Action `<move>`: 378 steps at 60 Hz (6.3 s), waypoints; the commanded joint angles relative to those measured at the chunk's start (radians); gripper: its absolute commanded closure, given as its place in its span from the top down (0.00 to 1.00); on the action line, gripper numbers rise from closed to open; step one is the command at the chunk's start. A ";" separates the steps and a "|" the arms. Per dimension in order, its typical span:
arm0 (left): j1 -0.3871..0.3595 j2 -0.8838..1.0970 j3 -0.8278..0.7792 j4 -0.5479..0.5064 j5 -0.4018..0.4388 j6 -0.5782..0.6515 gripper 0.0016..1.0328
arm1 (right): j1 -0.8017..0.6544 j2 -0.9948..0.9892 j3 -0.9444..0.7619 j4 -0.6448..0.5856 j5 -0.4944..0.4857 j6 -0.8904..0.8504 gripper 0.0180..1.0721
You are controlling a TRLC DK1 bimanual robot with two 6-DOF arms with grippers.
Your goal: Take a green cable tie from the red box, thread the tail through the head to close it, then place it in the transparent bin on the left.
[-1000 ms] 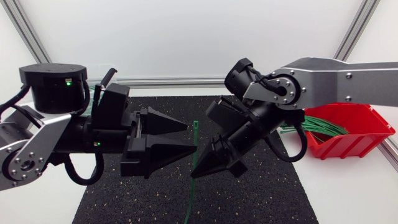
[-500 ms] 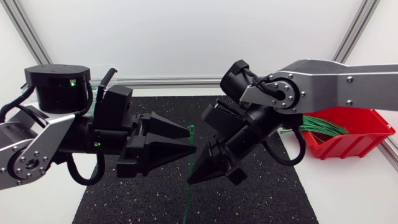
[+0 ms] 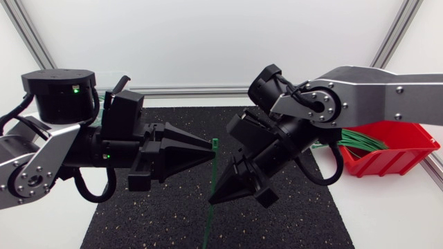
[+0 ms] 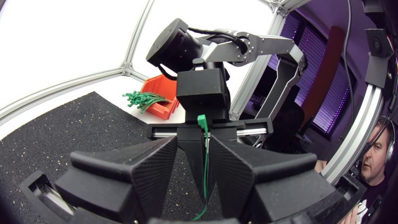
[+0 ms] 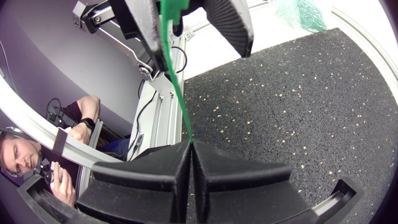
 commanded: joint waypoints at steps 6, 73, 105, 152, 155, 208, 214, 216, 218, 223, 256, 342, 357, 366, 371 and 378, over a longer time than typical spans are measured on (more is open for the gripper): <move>-0.004 0.012 -0.016 0.015 0.013 -0.021 0.32 | 0.010 -0.002 -0.021 0.001 -0.005 -0.022 0.05; -0.002 0.000 -0.022 0.041 0.013 -0.034 0.15 | 0.006 0.008 -0.025 0.026 0.001 -0.013 0.05; -0.027 0.000 -0.022 0.033 0.012 -0.035 0.03 | 0.015 -0.006 -0.039 0.041 0.014 -0.010 0.05; 0.161 -0.055 0.032 -0.106 0.047 -0.031 0.03 | -0.032 -0.196 -0.169 0.131 0.116 -0.067 0.96; 0.181 -0.054 0.035 -0.108 0.064 -0.031 0.03 | -0.023 -0.202 -0.180 0.130 0.118 -0.100 0.96; 0.339 0.178 0.191 -0.182 0.274 -0.060 0.03 | 0.090 -0.151 -0.189 0.317 0.633 -0.288 0.96; 0.363 0.192 0.200 -0.183 0.291 -0.063 0.03 | 0.086 -0.153 -0.237 0.449 0.629 -0.364 0.96; 0.365 0.197 0.200 -0.183 0.294 -0.063 0.03 | 0.083 -0.154 -0.257 0.493 0.626 -0.398 0.96; 0.369 0.203 0.202 -0.185 0.300 -0.063 0.03 | 0.081 -0.156 -0.274 0.532 0.624 -0.426 0.96; 0.372 0.218 0.204 -0.186 0.309 -0.072 0.03 | 0.075 -0.148 -0.312 0.628 0.626 -0.470 0.96; 0.381 0.302 0.245 -0.226 0.365 -0.077 0.03 | 0.165 -0.234 -0.607 1.313 0.658 -0.878 0.96; 0.358 0.350 0.279 -0.223 0.371 -0.166 0.03 | 0.494 0.073 -0.699 1.644 0.716 -1.232 0.56; 0.357 0.350 0.273 -0.225 0.375 -0.167 0.03 | 0.488 0.103 -0.686 1.679 0.725 -1.237 0.36; 0.362 0.348 0.271 -0.225 0.383 -0.166 0.03 | 0.491 0.111 -0.683 1.678 0.724 -1.252 0.18; 0.362 0.348 0.270 -0.225 0.388 -0.166 0.03 | 0.491 0.116 -0.682 1.679 0.725 -1.252 0.17; 0.360 0.348 0.268 -0.225 0.389 -0.167 0.03 | 0.492 0.123 -0.680 1.679 0.727 -1.257 0.15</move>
